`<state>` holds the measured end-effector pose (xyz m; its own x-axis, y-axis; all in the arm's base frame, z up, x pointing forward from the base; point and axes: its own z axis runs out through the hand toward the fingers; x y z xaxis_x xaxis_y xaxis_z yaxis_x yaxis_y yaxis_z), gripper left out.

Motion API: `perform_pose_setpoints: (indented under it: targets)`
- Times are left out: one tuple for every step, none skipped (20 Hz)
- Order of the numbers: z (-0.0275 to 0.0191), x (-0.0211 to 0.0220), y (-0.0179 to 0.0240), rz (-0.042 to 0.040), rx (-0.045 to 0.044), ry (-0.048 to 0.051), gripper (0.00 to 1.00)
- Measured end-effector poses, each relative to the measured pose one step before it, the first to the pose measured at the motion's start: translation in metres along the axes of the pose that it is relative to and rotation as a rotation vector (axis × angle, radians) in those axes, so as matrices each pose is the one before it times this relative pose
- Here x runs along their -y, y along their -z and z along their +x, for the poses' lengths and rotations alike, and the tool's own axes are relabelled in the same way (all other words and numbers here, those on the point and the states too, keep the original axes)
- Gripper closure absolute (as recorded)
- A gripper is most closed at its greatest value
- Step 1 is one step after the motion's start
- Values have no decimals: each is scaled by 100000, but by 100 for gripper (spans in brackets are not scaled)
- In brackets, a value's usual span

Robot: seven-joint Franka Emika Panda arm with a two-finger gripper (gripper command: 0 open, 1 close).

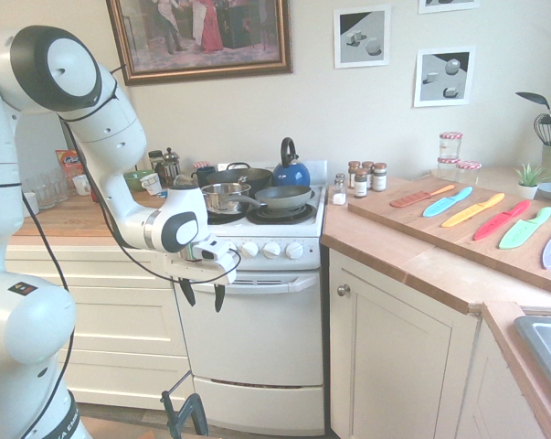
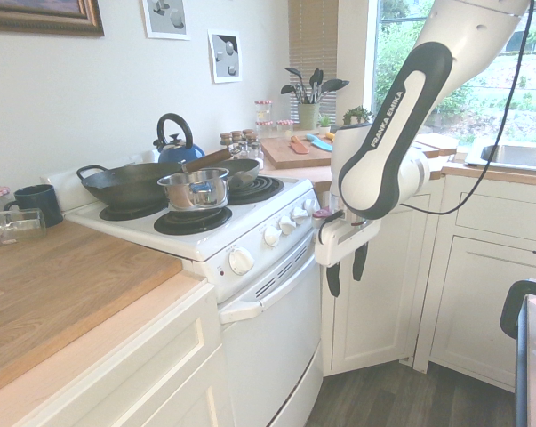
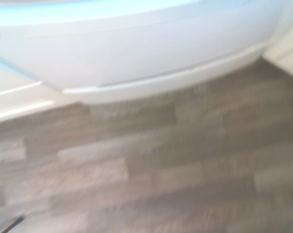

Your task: Open the oven

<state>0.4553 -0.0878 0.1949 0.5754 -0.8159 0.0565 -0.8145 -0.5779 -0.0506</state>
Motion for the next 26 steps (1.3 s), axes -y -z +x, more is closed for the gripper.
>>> perform_pose_setpoints:
  targets:
    - [681, 791, -70, 1498, -1727, 1695, 0]
    - [631, 892, 80, 1140, -1222, 1680, 0]
    - [579, 919, 150, 1127, -1070, 1705, 0]
    - [587, 858, 166, 892, -1223, 1500, 0]
    - [465, 754, 90, 705, -961, 1595, 0]
    - [398, 701, -7, 556, -815, 1475, 0]
    - [360, 569, -162, 288, -647, 853, 0]
    - [372, 509, -238, 363, -434, 192, 0]
    - [413, 490, -329, 508, -142, -65, 0]
    - [405, 503, -382, 665, -1, -228, 0]
    - [437, 499, -350, 692, -100, 38, 0]
    - [540, 561, -292, 592, -429, 136, 0]
    - [467, 617, -233, 581, -517, 270, 0]
    - [379, 602, -187, 552, -411, 237, 0]
    - [277, 505, -173, 454, -271, 229, 0]
    - [134, 388, -248, 230, -17, 449, 0]
    - [-37, 222, -375, -60, 322, 738, 0]
    - [-174, 13, -546, -376, 664, 937, 0]
    - [-261, -150, -661, -690, 967, 1248, 0]
    - [-272, -257, -758, -649, 943, 1444, 0]
    - [8, -201, -456, 354, -213, 772, 0]
    - [37, -298, -346, 457, 5, 853, 0]
    - [77, -415, -229, 578, -63, 949, 0]
    - [-13, -495, -144, 558, -140, 933, 0]
    - [-168, -712, -214, 253, -78, 839, 0]
    - [-495, -987, -397, -291, 399, 919, 0]
